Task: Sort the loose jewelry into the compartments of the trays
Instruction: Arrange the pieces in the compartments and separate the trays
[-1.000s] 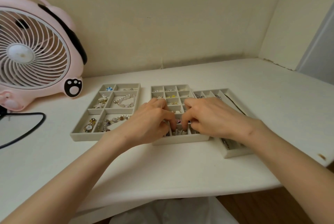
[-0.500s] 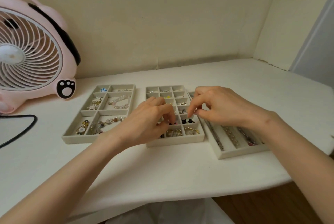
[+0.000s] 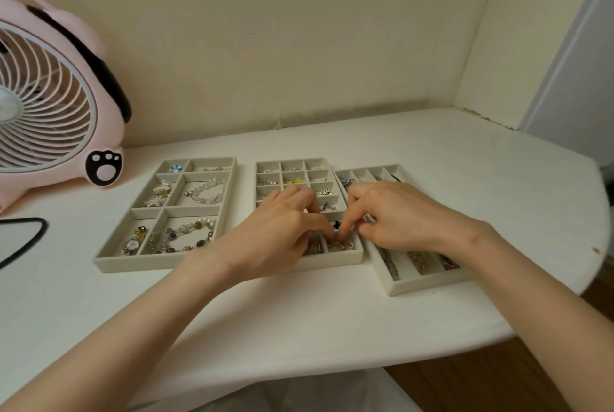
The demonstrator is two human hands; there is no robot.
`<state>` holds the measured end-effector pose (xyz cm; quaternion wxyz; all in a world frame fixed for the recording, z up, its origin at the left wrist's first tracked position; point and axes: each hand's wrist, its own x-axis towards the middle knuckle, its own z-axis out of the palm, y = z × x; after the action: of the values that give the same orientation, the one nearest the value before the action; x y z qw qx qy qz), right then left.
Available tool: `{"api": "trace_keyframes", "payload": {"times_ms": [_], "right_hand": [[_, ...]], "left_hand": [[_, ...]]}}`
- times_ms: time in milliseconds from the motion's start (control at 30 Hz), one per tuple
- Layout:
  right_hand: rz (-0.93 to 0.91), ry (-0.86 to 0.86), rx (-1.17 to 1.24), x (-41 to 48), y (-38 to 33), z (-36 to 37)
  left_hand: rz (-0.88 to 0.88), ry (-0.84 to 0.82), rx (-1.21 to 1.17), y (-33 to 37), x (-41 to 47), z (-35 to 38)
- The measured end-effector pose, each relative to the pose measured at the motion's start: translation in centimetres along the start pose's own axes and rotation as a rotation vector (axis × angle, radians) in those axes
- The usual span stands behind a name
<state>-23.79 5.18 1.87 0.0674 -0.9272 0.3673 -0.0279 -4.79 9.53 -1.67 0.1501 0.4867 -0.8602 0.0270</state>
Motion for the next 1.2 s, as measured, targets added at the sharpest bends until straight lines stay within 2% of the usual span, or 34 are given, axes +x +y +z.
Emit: {"api": "trace_keyframes", "payload": {"times_ms": [233, 400, 567, 733, 867, 1200], "right_hand": [[0.009, 0.048, 0.027, -0.2, 0.4, -0.3], [0.009, 0.023, 0.064, -0.6, 0.4, -0.8], [0.008, 0.046, 0.059, -1.0, 0.7, -0.3], [0.034, -0.193, 0.085, -2.9, 1.7, -0.3], [0.083, -0.382, 0.089, -4.3, 2.2, -0.3], [0.136, -0.331, 0.089, -2.7, 2.6, 0.0]], "left_hand": [[0.021, 0.000, 0.055, 0.0, 0.2, 0.2], [0.001, 0.067, -0.085, -0.4, 0.0, -0.2], [-0.101, 0.175, -0.129, -1.8, -1.5, -0.7], [-0.108, 0.065, -0.143, -2.8, -3.5, -0.5], [-0.210, -0.011, -0.196, -2.9, -4.1, 0.1], [-0.224, -0.004, -0.322, -2.3, -3.4, 0.3]]}}
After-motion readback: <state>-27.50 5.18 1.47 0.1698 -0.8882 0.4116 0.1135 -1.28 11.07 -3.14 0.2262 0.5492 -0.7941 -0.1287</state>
